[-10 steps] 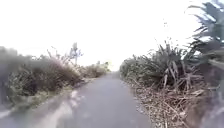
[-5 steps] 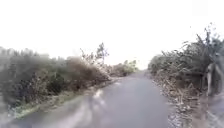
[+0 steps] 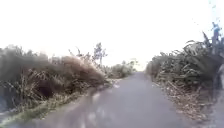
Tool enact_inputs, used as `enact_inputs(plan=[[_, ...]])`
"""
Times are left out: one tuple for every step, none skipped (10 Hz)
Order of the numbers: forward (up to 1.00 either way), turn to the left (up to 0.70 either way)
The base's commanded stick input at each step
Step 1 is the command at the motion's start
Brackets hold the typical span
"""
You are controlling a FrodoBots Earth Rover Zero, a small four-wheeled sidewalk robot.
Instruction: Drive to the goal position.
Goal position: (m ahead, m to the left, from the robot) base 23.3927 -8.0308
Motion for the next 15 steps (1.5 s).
enact_inputs(plan=[[0.70, -0.35], [0.70, -0.35], [0.70, -0.35], [0.70, -0.35], [0.70, -0.35], [0.70, -0.35], [0.70, -0.35], [0.00, 0.00], [0.00, 0.00], [0.00, 0.00], [0.00, 0.00], [0.00, 0.00], [0.00, 0.00], [0.00, 0.00], [0.00, 0.00]])
